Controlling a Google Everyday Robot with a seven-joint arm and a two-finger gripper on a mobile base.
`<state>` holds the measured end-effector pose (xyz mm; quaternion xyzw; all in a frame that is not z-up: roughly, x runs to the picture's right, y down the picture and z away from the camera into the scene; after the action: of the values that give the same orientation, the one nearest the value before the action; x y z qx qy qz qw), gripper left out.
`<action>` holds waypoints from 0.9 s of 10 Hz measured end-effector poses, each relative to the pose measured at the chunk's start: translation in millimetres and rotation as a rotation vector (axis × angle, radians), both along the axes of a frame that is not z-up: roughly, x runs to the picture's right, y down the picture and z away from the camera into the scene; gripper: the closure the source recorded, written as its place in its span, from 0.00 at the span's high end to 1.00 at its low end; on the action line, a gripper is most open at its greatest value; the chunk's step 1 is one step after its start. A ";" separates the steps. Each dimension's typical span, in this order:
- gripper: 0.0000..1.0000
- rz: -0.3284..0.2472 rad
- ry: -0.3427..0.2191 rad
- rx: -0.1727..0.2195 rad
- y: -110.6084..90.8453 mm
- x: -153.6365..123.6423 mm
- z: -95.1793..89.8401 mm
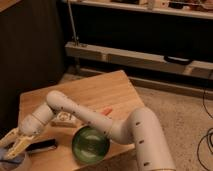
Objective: Place the white sponge in the ceramic cup
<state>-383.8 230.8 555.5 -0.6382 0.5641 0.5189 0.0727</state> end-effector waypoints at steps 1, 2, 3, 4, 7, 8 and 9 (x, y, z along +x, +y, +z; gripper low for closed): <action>0.22 -0.003 0.004 0.001 -0.1 -1.8 1.5; 0.31 -0.006 0.011 0.000 0.7 -2.6 3.5; 0.41 -0.006 0.016 0.002 1.2 -3.1 4.8; 0.51 -0.006 0.018 0.002 1.3 -3.5 6.3; 0.79 -0.018 0.010 0.011 2.1 -6.2 7.8; 0.80 -0.020 0.010 0.013 1.9 -6.5 8.6; 0.80 -0.020 0.008 0.014 1.5 -7.9 8.8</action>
<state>-391.7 232.3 564.2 -0.6299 0.5670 0.5247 0.0801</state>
